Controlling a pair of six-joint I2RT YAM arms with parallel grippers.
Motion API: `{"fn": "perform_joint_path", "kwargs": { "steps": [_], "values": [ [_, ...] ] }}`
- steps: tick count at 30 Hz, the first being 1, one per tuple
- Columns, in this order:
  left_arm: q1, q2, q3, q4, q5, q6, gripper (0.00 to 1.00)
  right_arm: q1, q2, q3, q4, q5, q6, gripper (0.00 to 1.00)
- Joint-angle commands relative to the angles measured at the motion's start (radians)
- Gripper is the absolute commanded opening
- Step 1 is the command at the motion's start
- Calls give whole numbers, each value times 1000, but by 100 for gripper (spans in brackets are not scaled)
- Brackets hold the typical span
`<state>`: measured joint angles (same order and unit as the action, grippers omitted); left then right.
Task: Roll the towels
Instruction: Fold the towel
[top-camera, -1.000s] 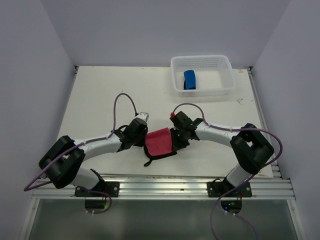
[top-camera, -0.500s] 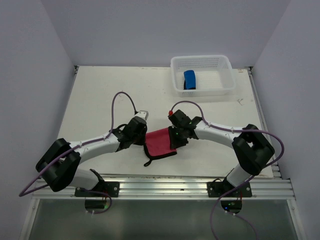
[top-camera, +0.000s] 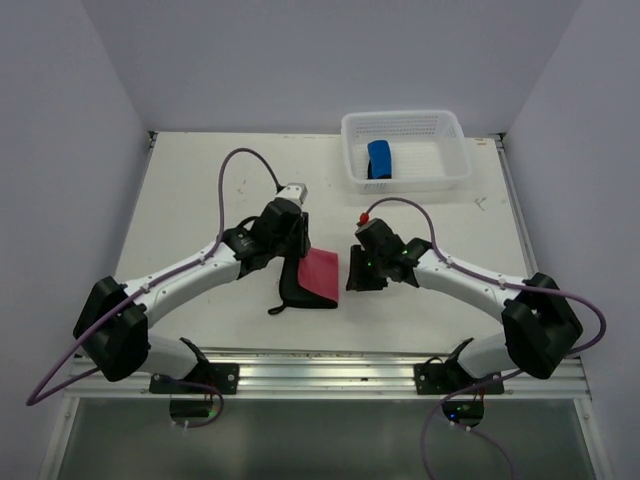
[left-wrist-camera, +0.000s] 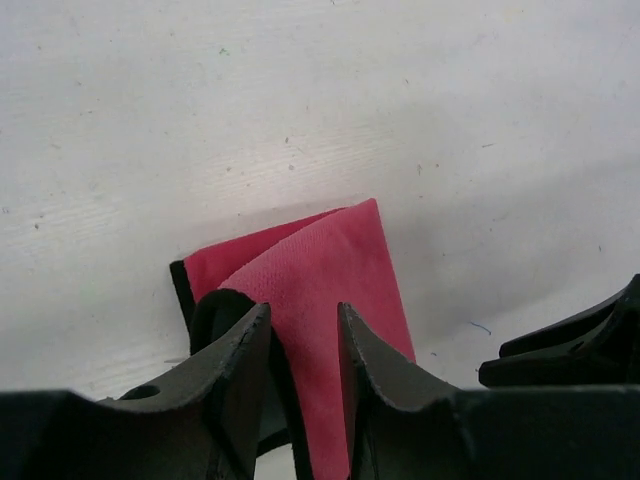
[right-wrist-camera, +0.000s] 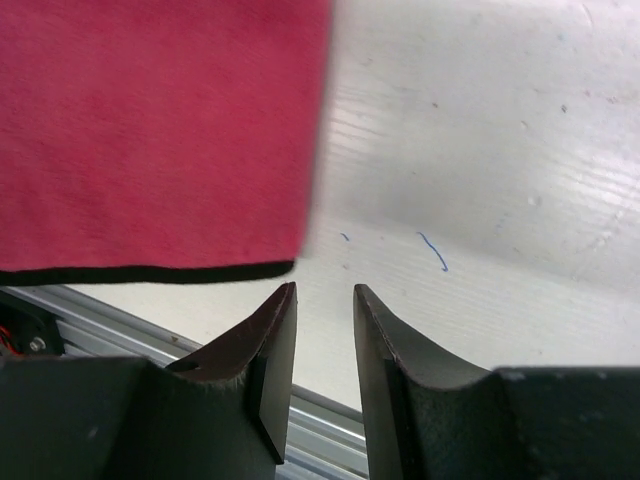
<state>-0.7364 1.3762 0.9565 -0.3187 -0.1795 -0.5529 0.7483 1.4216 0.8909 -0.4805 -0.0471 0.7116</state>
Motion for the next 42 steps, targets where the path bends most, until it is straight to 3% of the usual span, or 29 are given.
{"fn": "perform_joint_path", "kwargs": {
  "steps": [1, 12, 16, 20, 30, 42],
  "values": [
    [-3, 53, 83, -100, -49, 15, 37, -17, -36, -52, 62, -36, 72, 34],
    [-3, 38, -61, -135, -204, 2, 43, -20, 22, -73, 124, -77, 71, 34],
    [-1, 34, -44, -141, -244, 25, 45, -20, 19, -76, 135, -80, 84, 34],
    [-1, 32, 22, -122, -204, 42, 46, -20, 11, -102, 178, -97, 132, 34],
    [-3, 138, 195, -86, -57, 56, 47, -20, 16, -282, 474, -165, 310, 37],
    [-3, 147, 183, -80, -40, 48, 47, -20, 45, -354, 678, -174, 387, 46]
  ]
}}
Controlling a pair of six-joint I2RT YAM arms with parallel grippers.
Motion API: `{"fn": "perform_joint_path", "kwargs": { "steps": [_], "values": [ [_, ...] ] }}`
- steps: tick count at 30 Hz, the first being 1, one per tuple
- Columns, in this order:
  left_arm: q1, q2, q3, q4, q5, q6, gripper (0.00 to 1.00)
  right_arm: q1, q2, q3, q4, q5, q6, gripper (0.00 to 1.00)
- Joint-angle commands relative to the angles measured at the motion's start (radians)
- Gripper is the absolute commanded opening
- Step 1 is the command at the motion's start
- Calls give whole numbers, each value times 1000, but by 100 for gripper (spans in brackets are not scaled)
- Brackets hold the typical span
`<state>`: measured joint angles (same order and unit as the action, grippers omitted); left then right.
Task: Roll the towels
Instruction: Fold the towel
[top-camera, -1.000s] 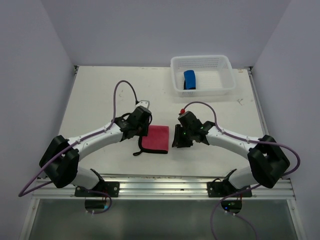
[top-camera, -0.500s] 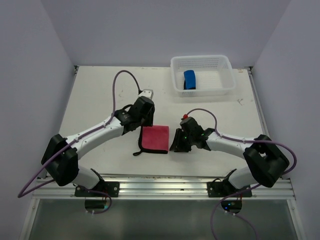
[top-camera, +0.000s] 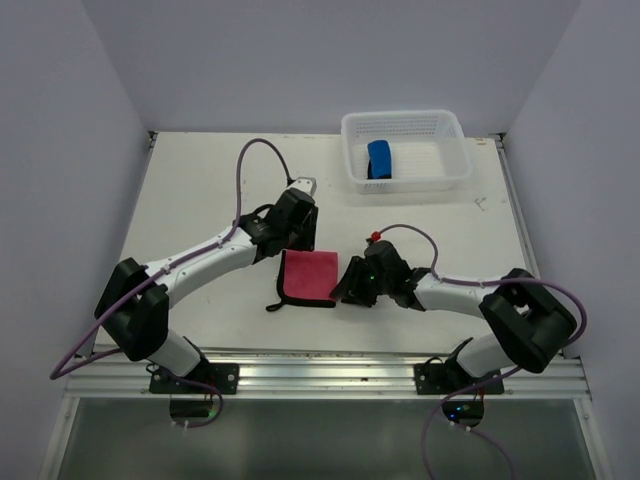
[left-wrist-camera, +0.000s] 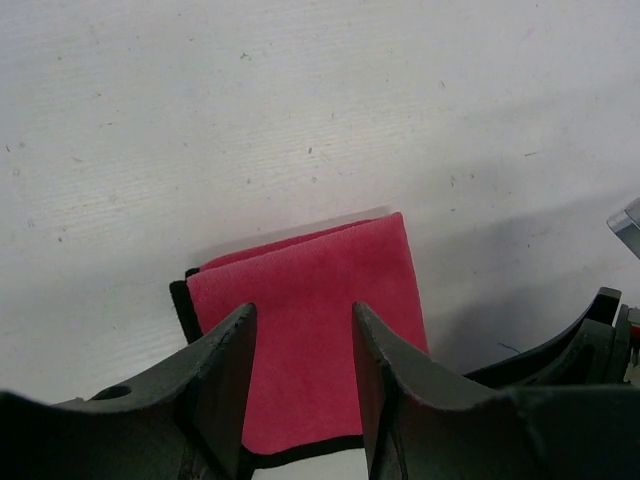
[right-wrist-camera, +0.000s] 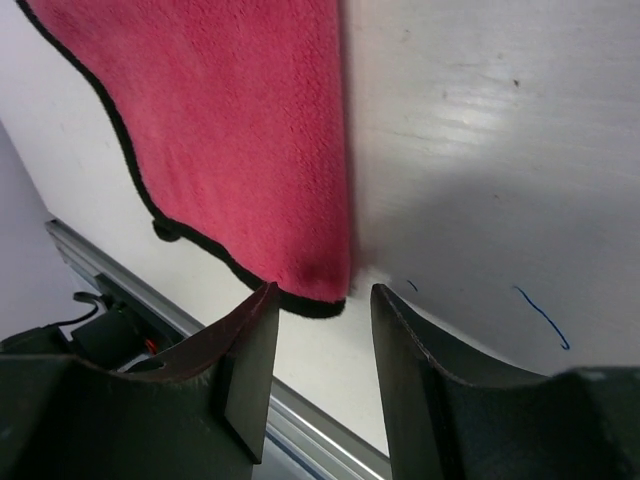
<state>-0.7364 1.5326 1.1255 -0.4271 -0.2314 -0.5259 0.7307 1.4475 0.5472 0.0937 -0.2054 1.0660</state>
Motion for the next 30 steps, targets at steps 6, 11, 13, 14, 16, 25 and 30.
{"fn": "perform_joint_path", "kwargs": {
  "steps": [6, 11, 13, 14, 16, 25, 30],
  "values": [
    [-3, -8, 19, 37, 29, 20, 47, 1, 74, 5, 91, 0, 38, 45],
    [-3, 3, 45, 40, 55, 15, 47, 15, 111, 4, 40, 41, 32, 39],
    [-3, 12, 56, 40, 75, 6, 47, 21, 125, 2, 41, 47, 31, 36],
    [-4, 24, 60, 44, 82, 3, 47, 25, 131, 0, 43, 49, 32, 31],
    [-4, 46, 71, 51, 105, -9, 47, 30, 143, -1, 52, 61, 31, 22],
    [-26, 132, 112, 86, 219, -71, 47, 45, 139, -9, 15, 149, -8, 0],
    [-49, 193, 132, 94, 251, -98, 47, 47, 136, -12, 18, 158, -17, 0]
  ]
}}
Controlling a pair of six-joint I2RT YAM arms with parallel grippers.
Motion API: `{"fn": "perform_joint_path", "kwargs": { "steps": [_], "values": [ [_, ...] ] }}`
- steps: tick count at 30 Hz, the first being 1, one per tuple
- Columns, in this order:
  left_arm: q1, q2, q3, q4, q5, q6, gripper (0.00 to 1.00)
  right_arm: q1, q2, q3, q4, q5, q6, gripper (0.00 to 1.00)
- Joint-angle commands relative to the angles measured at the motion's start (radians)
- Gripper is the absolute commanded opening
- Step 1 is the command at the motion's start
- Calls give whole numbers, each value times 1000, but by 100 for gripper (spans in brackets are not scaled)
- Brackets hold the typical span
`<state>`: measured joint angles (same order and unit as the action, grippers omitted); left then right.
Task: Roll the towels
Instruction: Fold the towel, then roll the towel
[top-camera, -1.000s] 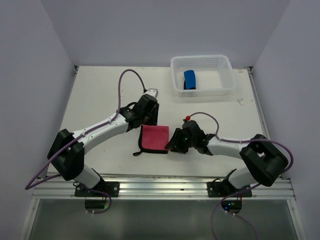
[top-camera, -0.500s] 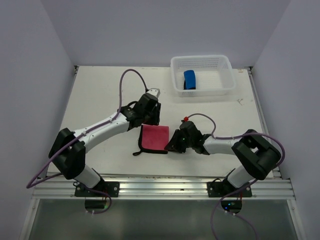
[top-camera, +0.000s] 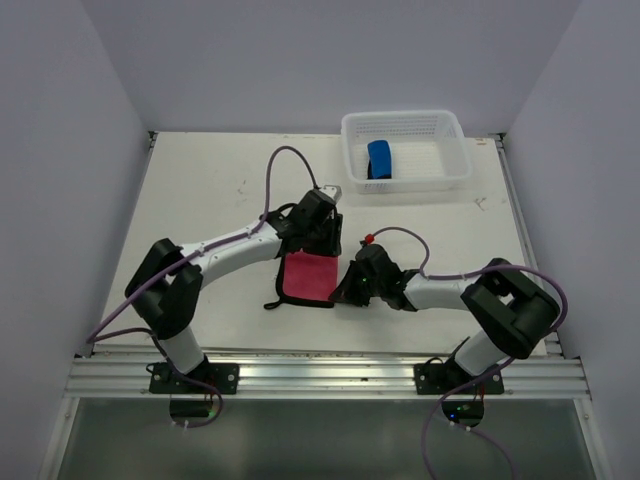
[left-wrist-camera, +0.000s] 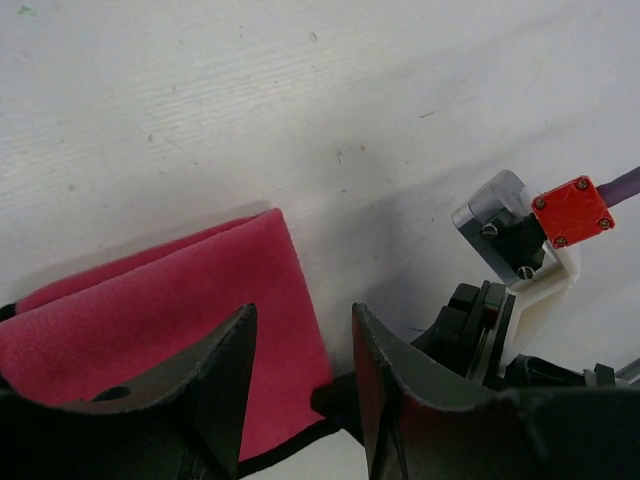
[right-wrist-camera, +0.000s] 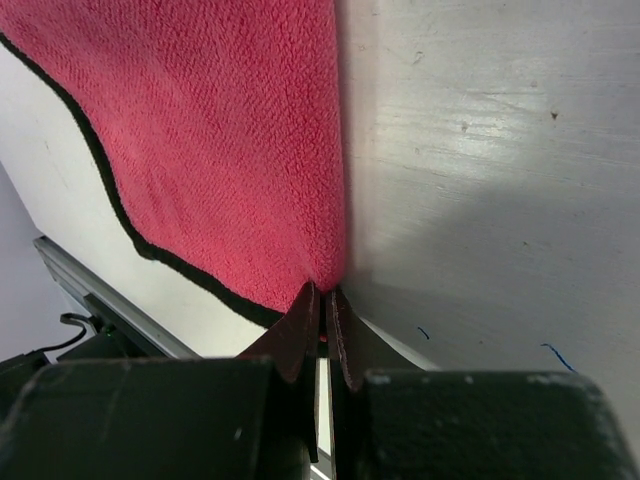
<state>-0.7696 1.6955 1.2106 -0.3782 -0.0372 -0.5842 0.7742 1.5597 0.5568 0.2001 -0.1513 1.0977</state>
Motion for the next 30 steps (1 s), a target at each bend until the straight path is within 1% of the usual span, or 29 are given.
{"fn": "perform_joint_path", "kwargs": {
  "steps": [1, 7, 15, 18, 25, 30],
  "values": [
    [-19, 52, 49, 48, 62, -51, 47, 2, 22, -23, -87, 105, -50, 0],
    [-40, 140, 86, 35, 42, -62, 48, 4, 17, -43, -54, 101, -39, 0],
    [-77, 223, 164, -13, -111, -49, 48, 4, -1, -66, -28, 96, -42, 0],
    [-97, 266, 202, -71, -183, -40, 48, 4, 3, -74, -8, 87, -39, 0],
    [-125, 296, 251, -133, -274, -40, 47, 2, 10, -83, 10, 79, -39, 0],
    [-137, 291, 259, -149, -300, -43, 47, 2, 11, -90, 21, 75, -38, 0]
  ]
}}
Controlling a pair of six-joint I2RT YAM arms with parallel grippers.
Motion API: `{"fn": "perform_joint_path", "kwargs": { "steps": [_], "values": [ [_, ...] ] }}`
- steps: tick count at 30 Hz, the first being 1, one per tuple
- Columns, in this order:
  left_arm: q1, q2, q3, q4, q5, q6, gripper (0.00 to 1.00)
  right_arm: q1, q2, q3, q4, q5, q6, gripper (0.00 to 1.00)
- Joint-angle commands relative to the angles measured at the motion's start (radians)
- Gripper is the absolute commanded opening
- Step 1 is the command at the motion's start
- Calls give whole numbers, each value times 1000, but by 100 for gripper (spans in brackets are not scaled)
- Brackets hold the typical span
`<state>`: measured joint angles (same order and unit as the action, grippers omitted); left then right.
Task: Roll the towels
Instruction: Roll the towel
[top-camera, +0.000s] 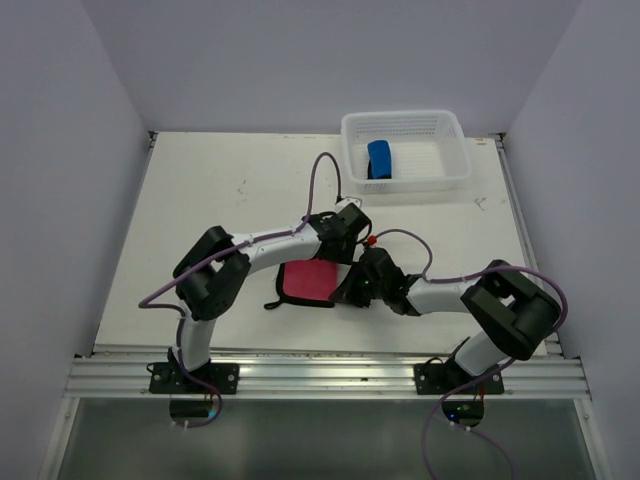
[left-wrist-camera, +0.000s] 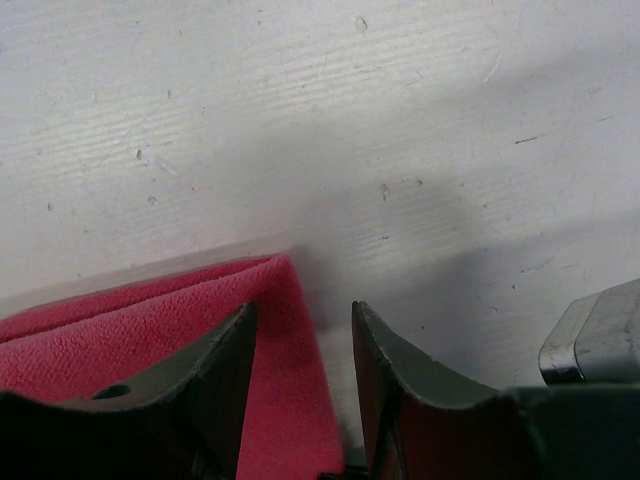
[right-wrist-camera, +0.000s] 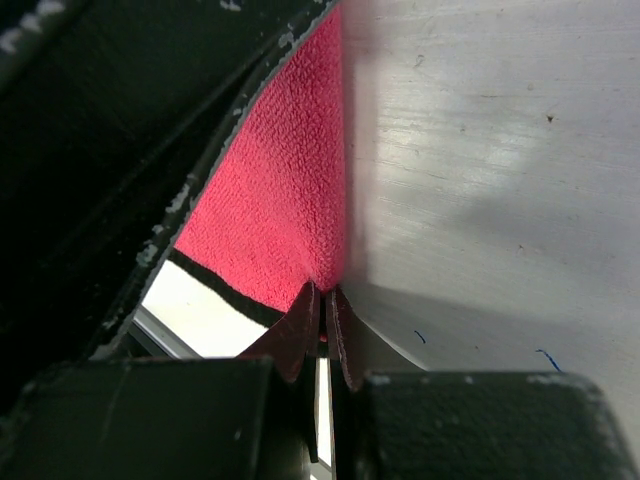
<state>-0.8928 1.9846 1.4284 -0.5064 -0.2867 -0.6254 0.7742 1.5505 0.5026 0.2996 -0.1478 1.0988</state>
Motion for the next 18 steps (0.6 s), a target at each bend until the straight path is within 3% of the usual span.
{"fn": "perform_joint_path", "kwargs": {
  "steps": [1, 18],
  "values": [
    [-14, 8, 41, -24, -54, -5, 47, 4, 20, -38, -77, 71, -37, 0],
    [-14, 157, 127, -110, -109, -19, 43, 4, 10, -58, -65, 77, -48, 0]
  ]
}}
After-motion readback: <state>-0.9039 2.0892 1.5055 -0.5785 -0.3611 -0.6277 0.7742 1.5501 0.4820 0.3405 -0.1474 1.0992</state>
